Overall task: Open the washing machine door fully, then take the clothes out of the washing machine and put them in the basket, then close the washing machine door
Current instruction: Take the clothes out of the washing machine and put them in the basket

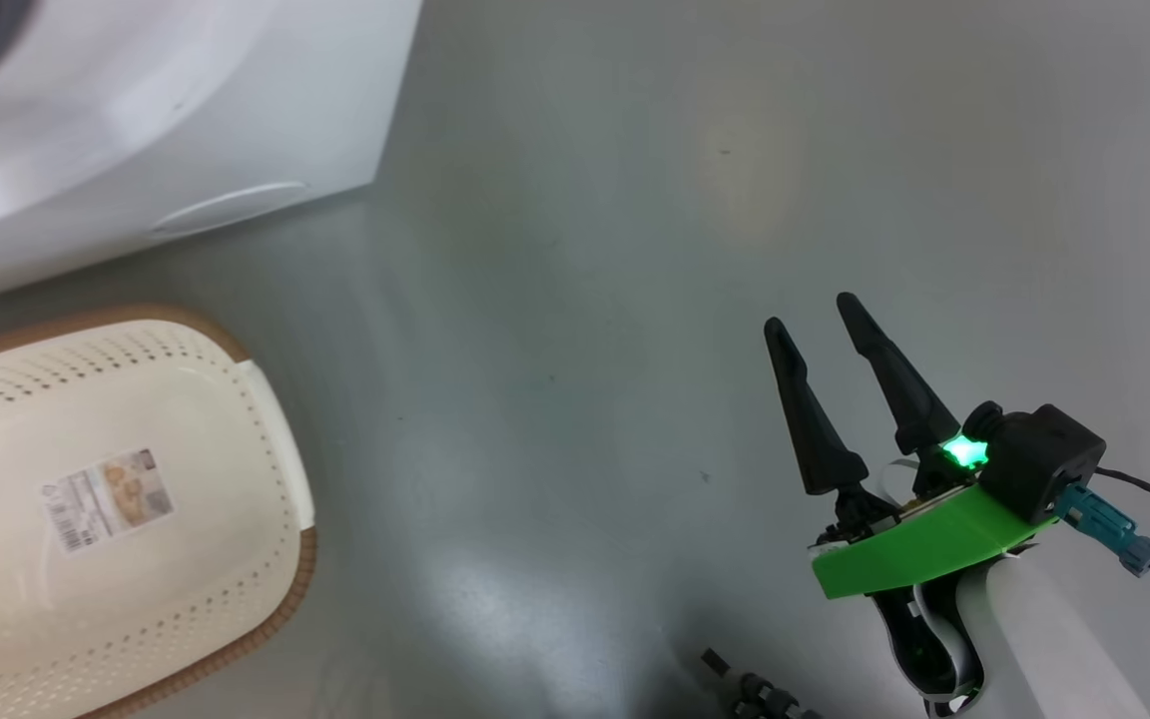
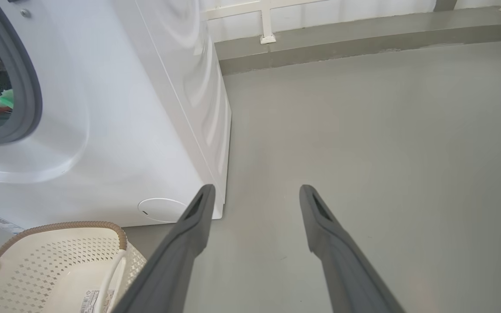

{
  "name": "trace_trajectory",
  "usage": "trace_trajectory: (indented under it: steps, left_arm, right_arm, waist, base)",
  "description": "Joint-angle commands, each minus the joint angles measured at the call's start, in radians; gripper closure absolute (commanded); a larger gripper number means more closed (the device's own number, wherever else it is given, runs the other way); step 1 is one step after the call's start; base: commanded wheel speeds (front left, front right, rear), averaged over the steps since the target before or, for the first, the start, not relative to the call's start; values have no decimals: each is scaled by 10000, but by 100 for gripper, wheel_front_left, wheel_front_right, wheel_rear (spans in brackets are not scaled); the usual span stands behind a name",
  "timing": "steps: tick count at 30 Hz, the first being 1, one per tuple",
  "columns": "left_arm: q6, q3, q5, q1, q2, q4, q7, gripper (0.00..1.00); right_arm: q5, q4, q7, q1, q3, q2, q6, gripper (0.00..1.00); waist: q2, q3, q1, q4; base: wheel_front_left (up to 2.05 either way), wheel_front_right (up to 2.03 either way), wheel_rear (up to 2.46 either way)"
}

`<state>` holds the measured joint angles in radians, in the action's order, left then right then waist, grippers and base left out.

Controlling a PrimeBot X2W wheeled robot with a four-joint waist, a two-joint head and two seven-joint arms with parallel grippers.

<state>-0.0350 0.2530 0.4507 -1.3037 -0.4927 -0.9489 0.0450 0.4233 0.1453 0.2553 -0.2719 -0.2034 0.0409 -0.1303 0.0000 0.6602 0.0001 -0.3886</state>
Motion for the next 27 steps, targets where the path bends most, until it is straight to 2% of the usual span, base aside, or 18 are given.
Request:
trace_trajectory:
  steps: [1, 9, 10, 11, 12, 13, 21, 27]
  left_arm:
    - [18, -89, -95, -297, -594, 38, 288, 0]
    - [-199, 230, -259, -619, -746, -430, 1426, 0]
    - [-254, 281, -287, -607, -728, -458, 1542, 22]
    - [-272, 317, -289, -588, -703, -468, 1648, 57]
    - [-311, 313, -276, -582, -684, -424, 1622, 75]
    - [-349, 346, -294, -568, -674, -411, 1652, 100]
    - [-393, 455, -273, -411, -634, -290, 1570, 100]
    - [-421, 409, -159, -288, -533, 28, 983, 100]
  right_arm:
    - [93, -167, 64, 28, -190, 93, -4, 0]
    - [68, -147, 64, 7, -181, 93, -4, 0]
    - [48, -149, 64, 9, -173, 93, -4, 0]
    - [30, -148, 64, 13, -171, 93, -4, 0]
    - [14, -148, 64, 16, -168, 93, -4, 0]
    - [-1, -150, 64, 20, -166, 93, -4, 0]
    - [-104, -114, 64, 28, -156, 93, -4, 0]
    - [-294, -87, 64, 60, -70, 93, -4, 0]
  waist:
    - [0, 210, -1, -213]
    - [0, 216, -1, -167]
    - [0, 201, -1, -145]
    - [0, 183, -1, -127]
    - [0, 170, -1, -110]
    - [0, 160, -1, -98]
    - [0, 19, -1, -31]
    - [0, -181, -1, 123]
  base:
    - [0, 0, 0]
    - [0, 0, 0]
    - [0, 0, 0]
    - [0, 0, 0]
    - [0, 0, 0]
    - [0, 0, 0]
    - [0, 0, 0]
    - [0, 0, 0]
